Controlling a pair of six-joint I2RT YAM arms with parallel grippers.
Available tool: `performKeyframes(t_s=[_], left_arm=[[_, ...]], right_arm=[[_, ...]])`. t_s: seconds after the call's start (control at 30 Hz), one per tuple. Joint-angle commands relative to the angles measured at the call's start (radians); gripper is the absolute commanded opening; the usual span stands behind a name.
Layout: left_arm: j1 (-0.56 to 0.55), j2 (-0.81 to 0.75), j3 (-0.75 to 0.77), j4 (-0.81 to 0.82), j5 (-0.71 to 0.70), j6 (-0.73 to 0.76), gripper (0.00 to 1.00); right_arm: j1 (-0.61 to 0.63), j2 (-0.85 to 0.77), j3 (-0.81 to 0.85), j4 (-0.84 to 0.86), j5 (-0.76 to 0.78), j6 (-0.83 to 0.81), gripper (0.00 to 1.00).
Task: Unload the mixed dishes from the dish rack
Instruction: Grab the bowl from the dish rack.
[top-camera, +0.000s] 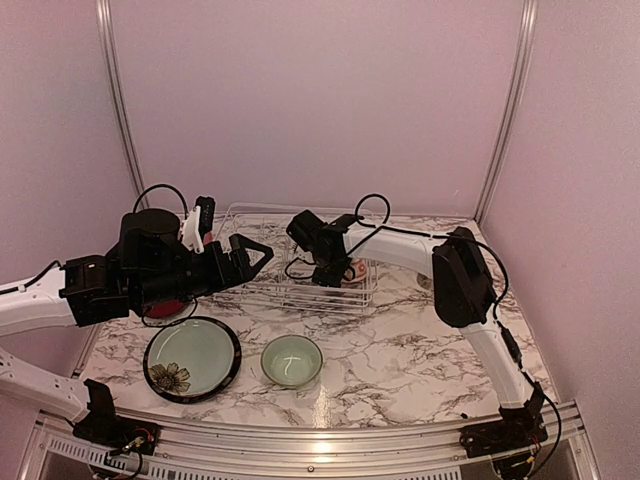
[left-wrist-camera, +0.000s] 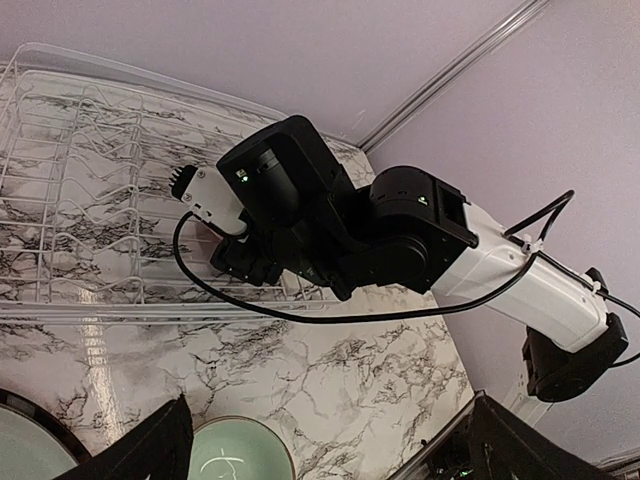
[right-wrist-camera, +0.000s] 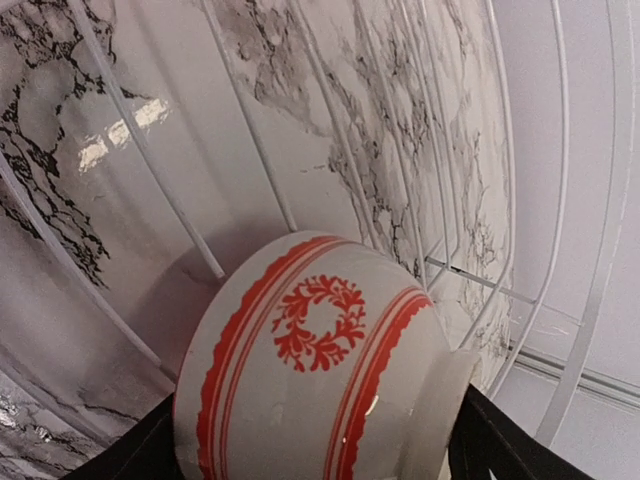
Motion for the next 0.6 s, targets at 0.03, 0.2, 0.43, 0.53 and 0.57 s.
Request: performKeyframes(t_s=[0.03, 0.2, 0.43, 0.53, 0.57], left_arm=[[0.006, 0.000, 0.014, 0.002, 0.001, 0.013, 0.99], [0.006, 0.008, 0.014, 0.007, 0.006, 0.010, 0.99], [0.006, 0.023, 0.023, 0.017, 0.011, 0.015, 0.99], [0.006, 0.032, 0.029, 0.022, 0.013, 0.015, 0.99], [0.006, 0.036, 0.038, 0.014, 0.013, 0.017, 0.99]], right_arm=[[0.010, 0.007, 0.017, 0.008, -0.028, -0.021, 0.74], [0.014, -0.011, 0.045, -0.020, -0.034, -0.014, 0.66], [0.016, -0.053, 0.024, -0.003, 0.000, -0.006, 0.54], [0.015, -0.065, 0.000, 0.020, 0.035, -0.003, 0.53], [0.015, -0.072, -0.010, 0.032, 0.044, -0.003, 0.53]])
